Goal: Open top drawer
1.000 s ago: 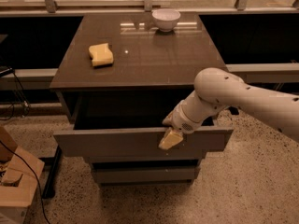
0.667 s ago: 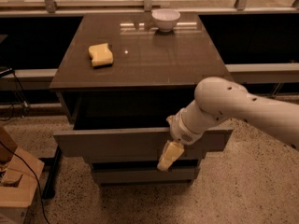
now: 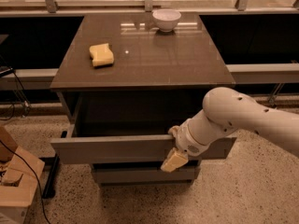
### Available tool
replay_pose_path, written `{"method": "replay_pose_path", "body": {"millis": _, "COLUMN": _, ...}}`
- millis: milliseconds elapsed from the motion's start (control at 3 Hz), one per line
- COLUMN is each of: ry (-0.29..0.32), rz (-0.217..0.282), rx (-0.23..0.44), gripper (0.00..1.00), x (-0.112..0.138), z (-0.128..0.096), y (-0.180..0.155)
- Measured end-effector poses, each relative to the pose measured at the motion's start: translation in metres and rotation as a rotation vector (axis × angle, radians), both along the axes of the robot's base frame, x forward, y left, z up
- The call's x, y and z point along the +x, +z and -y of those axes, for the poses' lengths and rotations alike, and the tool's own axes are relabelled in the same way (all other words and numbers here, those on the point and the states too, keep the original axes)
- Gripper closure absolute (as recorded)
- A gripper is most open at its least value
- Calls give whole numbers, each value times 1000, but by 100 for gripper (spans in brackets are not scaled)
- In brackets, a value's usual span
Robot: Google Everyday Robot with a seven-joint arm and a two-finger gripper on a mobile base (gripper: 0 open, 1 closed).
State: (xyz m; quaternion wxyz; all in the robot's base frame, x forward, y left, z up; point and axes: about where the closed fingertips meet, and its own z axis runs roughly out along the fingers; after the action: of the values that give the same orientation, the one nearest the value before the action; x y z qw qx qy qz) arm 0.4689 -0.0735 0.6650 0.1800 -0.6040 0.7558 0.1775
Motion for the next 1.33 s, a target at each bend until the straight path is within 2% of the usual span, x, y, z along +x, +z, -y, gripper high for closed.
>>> {"method": "replay_pose_path", "body": {"millis": 333, "ry": 0, "rz": 0, "rx": 0, "gripper": 44, "x": 0, "z": 0, "y": 3}}
{"method": "replay_pose_path", "body": {"millis": 1000, "ry": 0, "rz": 0, "rx": 0, "gripper": 0, "x": 0, "z": 0, "y": 13}}
{"method": "replay_pose_path", "body": {"millis": 1333, "ry": 1, "rz": 0, "rx": 0, "gripper": 0, "x": 0, "z": 0, "y": 13}}
